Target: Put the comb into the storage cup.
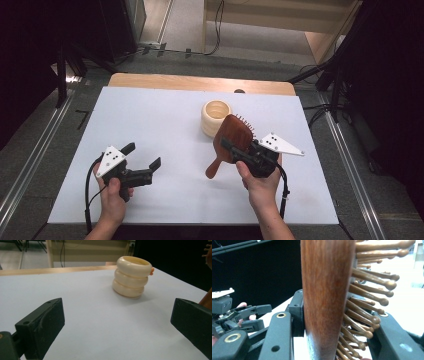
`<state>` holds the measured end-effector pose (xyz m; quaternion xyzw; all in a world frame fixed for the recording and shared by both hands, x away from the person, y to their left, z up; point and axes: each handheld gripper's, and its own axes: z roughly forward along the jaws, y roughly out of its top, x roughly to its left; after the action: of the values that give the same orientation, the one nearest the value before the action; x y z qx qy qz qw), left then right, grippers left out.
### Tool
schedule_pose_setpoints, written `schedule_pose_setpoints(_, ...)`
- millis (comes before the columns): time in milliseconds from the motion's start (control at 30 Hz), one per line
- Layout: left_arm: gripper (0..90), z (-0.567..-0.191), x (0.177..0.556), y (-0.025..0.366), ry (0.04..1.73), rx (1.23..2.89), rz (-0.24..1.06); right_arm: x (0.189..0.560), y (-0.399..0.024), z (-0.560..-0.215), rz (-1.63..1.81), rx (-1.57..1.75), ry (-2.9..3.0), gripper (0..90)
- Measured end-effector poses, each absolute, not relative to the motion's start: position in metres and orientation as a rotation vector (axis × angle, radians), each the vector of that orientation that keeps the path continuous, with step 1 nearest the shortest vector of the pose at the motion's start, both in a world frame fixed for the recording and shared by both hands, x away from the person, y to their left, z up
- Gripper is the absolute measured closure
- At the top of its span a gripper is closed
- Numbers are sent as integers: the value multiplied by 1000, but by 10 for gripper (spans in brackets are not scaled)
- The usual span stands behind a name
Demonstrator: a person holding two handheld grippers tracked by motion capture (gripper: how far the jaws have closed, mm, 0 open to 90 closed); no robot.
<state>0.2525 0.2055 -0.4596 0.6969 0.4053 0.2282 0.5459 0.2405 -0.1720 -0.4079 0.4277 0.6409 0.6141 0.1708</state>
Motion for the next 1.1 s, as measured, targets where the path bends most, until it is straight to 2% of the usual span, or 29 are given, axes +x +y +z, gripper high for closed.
schedule_pose_setpoints(233,0,-460,248,245,917,1629,591,244,-175,-407,1743,1213,1812,534)
schedule_pose_setpoints(433,2,-468,247,274,958,1611,624,244,-177,-402,1749,1198,1802,533)
schedule_pose_setpoints(1100,2,-483,247,287,1017,1621,632,254,-190,-376,1749,1170,1734,532)
